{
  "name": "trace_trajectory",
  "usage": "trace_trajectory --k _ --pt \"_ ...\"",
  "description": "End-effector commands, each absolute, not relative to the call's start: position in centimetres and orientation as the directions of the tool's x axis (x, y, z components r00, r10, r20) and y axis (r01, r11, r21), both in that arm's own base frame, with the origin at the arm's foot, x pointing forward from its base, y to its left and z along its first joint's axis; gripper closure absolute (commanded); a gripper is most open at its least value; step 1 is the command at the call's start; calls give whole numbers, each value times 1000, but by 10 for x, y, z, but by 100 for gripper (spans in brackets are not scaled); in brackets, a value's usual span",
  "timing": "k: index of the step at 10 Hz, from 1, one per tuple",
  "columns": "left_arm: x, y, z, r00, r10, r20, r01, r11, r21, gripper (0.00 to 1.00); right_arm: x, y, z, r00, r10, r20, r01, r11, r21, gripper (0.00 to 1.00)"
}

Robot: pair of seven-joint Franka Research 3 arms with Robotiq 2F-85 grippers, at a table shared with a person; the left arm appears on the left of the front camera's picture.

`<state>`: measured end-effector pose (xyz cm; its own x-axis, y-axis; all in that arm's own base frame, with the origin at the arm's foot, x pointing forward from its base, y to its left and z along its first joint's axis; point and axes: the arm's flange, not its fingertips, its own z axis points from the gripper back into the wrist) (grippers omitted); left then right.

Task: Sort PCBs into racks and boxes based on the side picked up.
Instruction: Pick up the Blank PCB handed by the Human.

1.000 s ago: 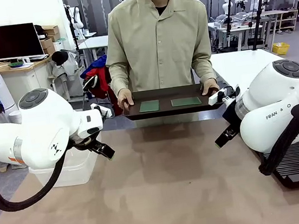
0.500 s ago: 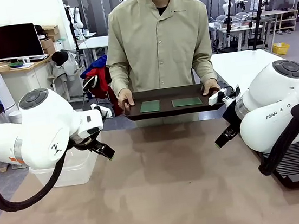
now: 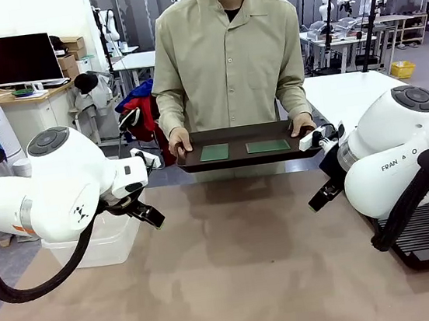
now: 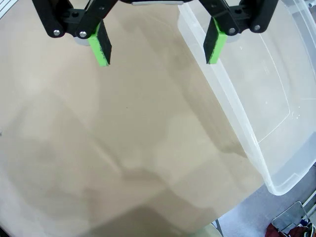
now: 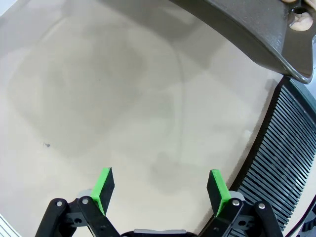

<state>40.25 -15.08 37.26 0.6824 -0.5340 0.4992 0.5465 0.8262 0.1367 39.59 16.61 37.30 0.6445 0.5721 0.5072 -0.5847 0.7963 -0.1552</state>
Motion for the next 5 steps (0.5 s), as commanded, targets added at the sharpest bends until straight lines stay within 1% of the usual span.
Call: trace_trajectory --k 1,5 --pt "402 -151 372 682 -534 499 547 826 137 0 396 166 373 645 572 507 -585 796 -155 0" --pt "402 -151 372 682 -534 499 547 826 137 0 396 166 373 645 572 507 -585 796 -155 0"
